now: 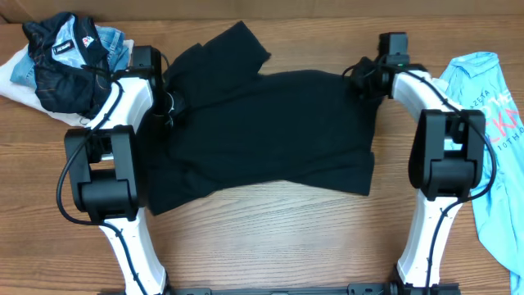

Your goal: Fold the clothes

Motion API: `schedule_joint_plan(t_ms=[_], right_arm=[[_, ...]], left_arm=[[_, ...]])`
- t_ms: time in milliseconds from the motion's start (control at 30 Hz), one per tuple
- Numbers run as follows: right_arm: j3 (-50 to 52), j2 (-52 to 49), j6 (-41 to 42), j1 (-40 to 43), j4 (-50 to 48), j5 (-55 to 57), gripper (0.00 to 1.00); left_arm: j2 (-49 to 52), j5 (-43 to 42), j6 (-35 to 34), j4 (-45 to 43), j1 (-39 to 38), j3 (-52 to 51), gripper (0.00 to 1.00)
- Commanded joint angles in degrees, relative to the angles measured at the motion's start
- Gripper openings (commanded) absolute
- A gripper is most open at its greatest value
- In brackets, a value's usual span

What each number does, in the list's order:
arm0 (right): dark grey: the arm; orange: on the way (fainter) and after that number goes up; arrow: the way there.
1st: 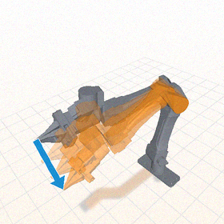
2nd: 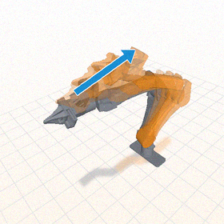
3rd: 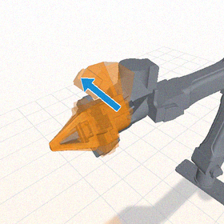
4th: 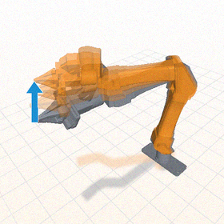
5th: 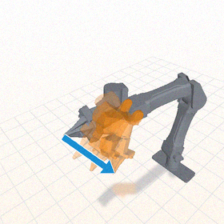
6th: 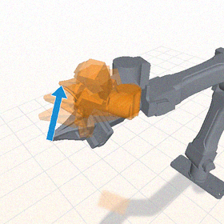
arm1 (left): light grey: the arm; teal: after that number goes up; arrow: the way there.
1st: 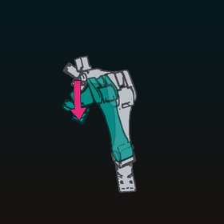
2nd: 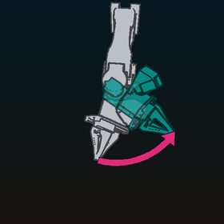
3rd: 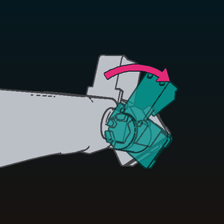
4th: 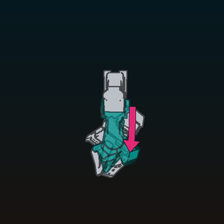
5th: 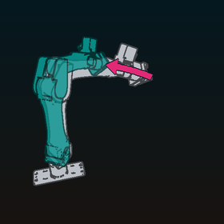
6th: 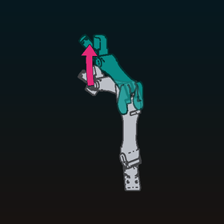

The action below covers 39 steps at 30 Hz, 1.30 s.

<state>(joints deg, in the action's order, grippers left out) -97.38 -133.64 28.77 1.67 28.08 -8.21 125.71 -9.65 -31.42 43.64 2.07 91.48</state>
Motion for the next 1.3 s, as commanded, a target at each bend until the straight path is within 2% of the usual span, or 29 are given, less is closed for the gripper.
schedule_joint_plan(t_ms=[0,67,267,333,367,400,433,467,533,567,600,633,733,833,933,1033,1267], right_arm=[[-0.52,-8.61,-0.76,4.63,8.74,8.55,0.12],[-5.9,-8.61,-2.23,5.33,14.34,8.57,0.16],[-29.27,-8.55,-2.14,6.78,35.71,6.75,0.15],[-40.13,-8.52,-1.75,6.82,44.61,6.45,0.21],[-42.4,-8.5,-1.75,6.82,46.45,6.43,0.24],[-47.12,-8.44,-1.75,6.82,50.18,6.43,0.27],[-51.6,-8.33,-1.73,6.82,53.79,6.43,0.32],[-56.68,-8.22,-1.73,6.82,58.14,6.4,0.37],[-63.63,-8.04,-1.2,6.8,64.83,6.36,0.46],[-67.6,-7.89,-1.09,6.69,68.94,5.66,0.52],[-69.72,-7.61,-3.61,6.58,69.05,2.91,0.64],[-69.88,-6.08,-8.07,6.43,69.0,-2.69,1.0],[-69.83,-2.62,-7.87,5.86,69.0,-11.89,1.0],[-69.83,1.2,-5.64,4.98,69.02,-12.0,1.0],[-69.77,5.6,-3.78,3.85,69.02,-11.56,1.0],[-68.11,10.34,-1.81,2.95,69.0,-8.46,1.0],[-58.49,24.2,1.49,2.12,69.0,2.19,1.0]], left_arm=[[4.48,-0.5,0.2,0.44,-2.69,-2.38,0.2],[4.46,-0.57,0.11,0.33,-3.65,-2.29,0.2],[3.13,-0.9,1.22,4.28,-5.66,1.84,0.19],[1.57,-0.46,2.21,6.75,-6.03,4.59,0.22],[0.92,-0.39,2.73,7.5,-6.14,5.53,0.23],[0.0,-0.46,3.58,8.59,-6.25,6.86,0.27],[-1.2,-0.48,4.7,10.03,-6.36,8.39,0.37],[-2.36,-0.46,5.86,11.65,-6.4,9.75,0.54],[-4.59,-0.37,7.91,14.75,-6.58,11.8,0.7],[-5.77,-0.04,8.44,16.24,-6.6,12.52,0.82],[-6.71,0.48,8.5,17.38,-6.6,12.9,0.98],[-7.78,1.22,8.48,18.4,-6.6,13.07,1.0],[-10.32,1.29,8.55,21.27,-6.54,13.07,1.0],[-12.24,1.62,9.88,25.51,-6.54,13.07,1.0],[-13.4,5.73,10.05,29.46,-6.54,13.07,1.0],[-13.64,8.33,10.05,31.1,-6.49,13.07,1.0],[-13.99,8.59,10.05,30.86,-6.49,13.07,1.0]])
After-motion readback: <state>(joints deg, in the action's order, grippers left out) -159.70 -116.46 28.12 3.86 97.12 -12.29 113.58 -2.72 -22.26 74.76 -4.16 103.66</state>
